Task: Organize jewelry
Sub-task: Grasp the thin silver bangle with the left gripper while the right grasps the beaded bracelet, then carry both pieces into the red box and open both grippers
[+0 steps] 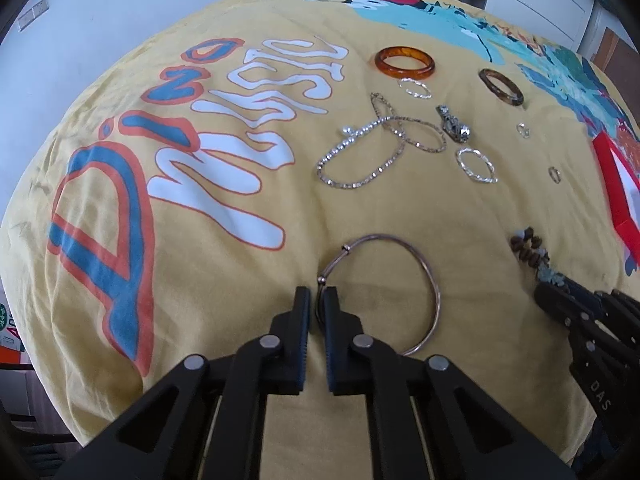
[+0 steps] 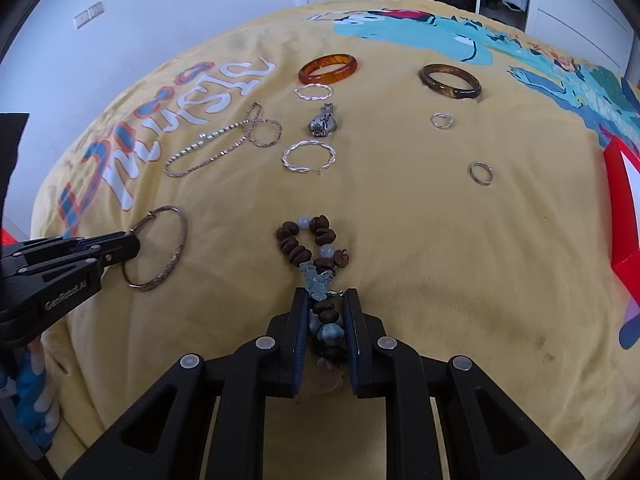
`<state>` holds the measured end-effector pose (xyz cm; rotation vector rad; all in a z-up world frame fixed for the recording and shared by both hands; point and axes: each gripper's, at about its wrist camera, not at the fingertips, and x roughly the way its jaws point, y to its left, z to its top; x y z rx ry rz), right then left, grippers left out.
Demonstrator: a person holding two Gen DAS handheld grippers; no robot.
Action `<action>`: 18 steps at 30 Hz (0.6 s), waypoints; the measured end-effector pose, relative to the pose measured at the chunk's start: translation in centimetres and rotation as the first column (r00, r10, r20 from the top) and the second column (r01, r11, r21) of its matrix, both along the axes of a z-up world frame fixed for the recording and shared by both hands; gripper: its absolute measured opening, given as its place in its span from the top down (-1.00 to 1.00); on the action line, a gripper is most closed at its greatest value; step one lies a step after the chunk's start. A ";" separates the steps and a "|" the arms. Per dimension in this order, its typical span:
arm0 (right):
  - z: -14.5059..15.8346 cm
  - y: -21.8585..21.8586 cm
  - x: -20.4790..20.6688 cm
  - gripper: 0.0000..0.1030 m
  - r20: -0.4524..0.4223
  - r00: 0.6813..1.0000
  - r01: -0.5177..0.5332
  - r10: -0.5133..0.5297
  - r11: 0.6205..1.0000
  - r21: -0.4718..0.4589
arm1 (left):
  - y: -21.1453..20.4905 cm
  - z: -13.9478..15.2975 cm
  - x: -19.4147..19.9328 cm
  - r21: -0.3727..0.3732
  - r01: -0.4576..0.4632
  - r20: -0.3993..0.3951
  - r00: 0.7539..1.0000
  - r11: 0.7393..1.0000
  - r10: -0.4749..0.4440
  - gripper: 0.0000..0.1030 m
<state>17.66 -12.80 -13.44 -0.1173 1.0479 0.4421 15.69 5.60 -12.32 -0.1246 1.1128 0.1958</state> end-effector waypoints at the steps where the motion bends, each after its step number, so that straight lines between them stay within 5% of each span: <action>1: 0.3 -0.2 -0.3 0.68 0.001 1.000 0.001 -0.001 1.000 0.009 | 0.1 0.3 -0.1 -0.010 -0.004 0.005 1.000 1.000 0.004 0.90; 18: 6.7 -5.0 -6.0 0.68 0.096 0.993 0.064 -0.072 0.994 0.084 | -3.0 6.7 -3.5 -0.037 0.068 0.110 0.992 0.997 -0.064 0.95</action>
